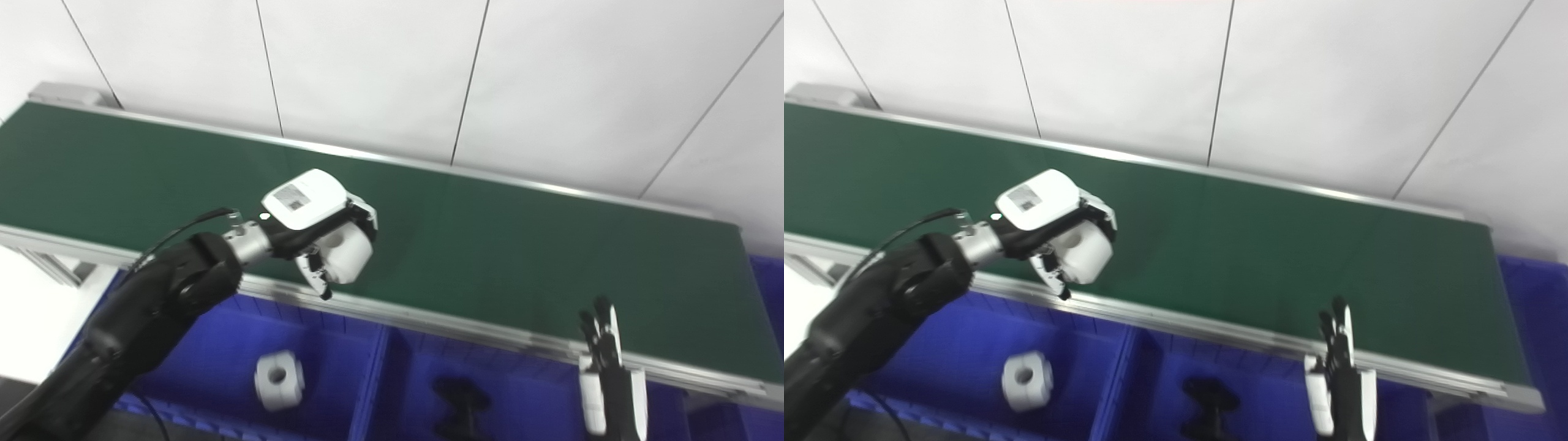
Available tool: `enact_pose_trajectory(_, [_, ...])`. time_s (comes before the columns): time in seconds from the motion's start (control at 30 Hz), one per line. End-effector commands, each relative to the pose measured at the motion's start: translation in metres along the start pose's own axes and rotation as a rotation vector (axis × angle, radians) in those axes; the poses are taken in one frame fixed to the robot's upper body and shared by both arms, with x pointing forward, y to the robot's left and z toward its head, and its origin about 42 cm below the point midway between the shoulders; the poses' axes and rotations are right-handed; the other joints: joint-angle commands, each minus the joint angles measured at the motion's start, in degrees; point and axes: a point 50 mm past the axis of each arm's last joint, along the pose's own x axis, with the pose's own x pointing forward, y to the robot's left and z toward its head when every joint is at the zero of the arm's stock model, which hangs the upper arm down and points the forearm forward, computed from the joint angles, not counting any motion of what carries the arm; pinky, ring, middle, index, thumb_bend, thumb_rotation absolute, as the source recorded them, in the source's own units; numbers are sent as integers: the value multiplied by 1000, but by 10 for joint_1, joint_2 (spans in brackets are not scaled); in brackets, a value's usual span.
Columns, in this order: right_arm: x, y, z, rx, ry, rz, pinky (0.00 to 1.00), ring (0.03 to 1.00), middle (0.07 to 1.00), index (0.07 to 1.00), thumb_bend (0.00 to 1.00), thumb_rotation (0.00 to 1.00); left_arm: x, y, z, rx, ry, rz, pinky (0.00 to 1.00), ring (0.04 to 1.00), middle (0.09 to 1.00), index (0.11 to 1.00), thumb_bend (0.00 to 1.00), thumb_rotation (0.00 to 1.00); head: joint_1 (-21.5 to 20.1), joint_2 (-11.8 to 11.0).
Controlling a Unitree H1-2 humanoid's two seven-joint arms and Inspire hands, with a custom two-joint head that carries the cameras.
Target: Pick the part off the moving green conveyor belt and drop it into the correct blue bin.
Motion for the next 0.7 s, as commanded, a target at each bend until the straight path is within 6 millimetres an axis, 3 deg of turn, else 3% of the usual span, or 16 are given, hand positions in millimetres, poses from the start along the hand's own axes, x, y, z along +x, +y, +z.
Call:
enact_pose_trajectory(0.0, [12,0,8,12,-44,1,914,947,1000,1000,662,1000,-14,9,1,2,17,50,347,426,487,486,524,0,4,7])
enact_pose_trajectory(0.17, [19,-2,8,21,-51,11,910,949,1000,1000,661,1000,-45,-6,18,-53,64,48,249,334,448,517,520,0,10,13])
enact_pose_trajectory(0.27, [20,-3,7,18,-48,14,907,948,1000,1000,665,1000,-56,-13,26,-41,97,21,261,357,457,514,521,0,8,10])
enact_pose_trajectory(0.5, [21,2,8,12,-54,13,898,942,1000,1000,671,1000,-70,-28,31,-20,167,-72,264,356,450,518,521,0,-3,-3])
enact_pose_trajectory(0.67, [19,5,7,20,-45,12,908,947,1000,1000,663,1000,-75,-41,32,-20,185,-121,215,292,408,514,518,0,-9,-8])
